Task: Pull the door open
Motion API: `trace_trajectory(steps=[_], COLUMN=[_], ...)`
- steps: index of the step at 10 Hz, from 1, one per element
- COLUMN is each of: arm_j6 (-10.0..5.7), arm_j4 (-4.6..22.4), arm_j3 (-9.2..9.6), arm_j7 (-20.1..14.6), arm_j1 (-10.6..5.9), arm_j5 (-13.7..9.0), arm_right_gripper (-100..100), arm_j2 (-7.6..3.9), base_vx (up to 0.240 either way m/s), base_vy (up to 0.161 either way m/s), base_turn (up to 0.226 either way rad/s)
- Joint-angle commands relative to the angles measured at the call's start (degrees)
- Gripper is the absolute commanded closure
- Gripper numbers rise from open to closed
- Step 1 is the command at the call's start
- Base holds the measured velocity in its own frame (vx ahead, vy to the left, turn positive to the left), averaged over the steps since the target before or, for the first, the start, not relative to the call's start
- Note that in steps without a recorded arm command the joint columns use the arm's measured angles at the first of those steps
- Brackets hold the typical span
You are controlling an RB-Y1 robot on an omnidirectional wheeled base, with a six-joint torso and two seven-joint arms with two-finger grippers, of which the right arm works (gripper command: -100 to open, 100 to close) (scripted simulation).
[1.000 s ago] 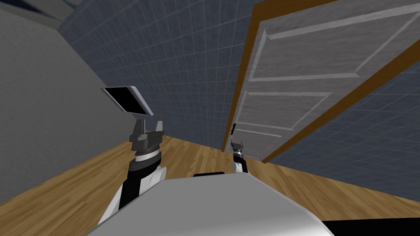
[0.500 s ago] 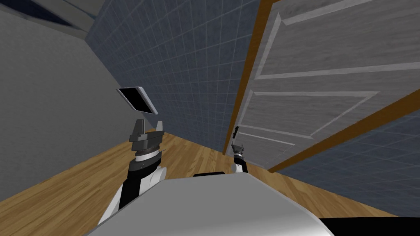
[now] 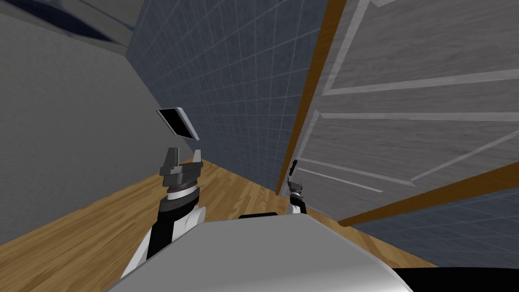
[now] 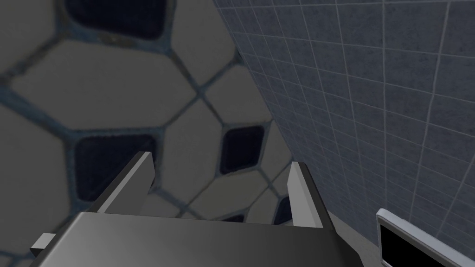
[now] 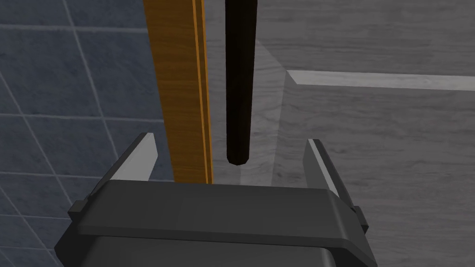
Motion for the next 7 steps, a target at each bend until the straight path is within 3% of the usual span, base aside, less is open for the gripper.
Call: trace_trajectory(steps=[1, 4, 7], arm_j6=[-0.14, -0.38, -0.58], arm_j4=[0.5, 1.5, 2.2], arm_j3=[-0.08, -0.22, -0.34], arm_j7=[-1.6, -4.3, -6.7], arm_j1=[0.4, 1.09, 1.68], arm_j5=[-0.1, -0.4, -0.6], arm_right_gripper=[-100, -100, -100], arm_j2=[-1.33, -3.58, -5.51], base_vx=[0.11, 0.188, 0.102], base_vy=[-0.041, 0.015, -0.01], base_turn=[0.047, 0.049, 0.036])
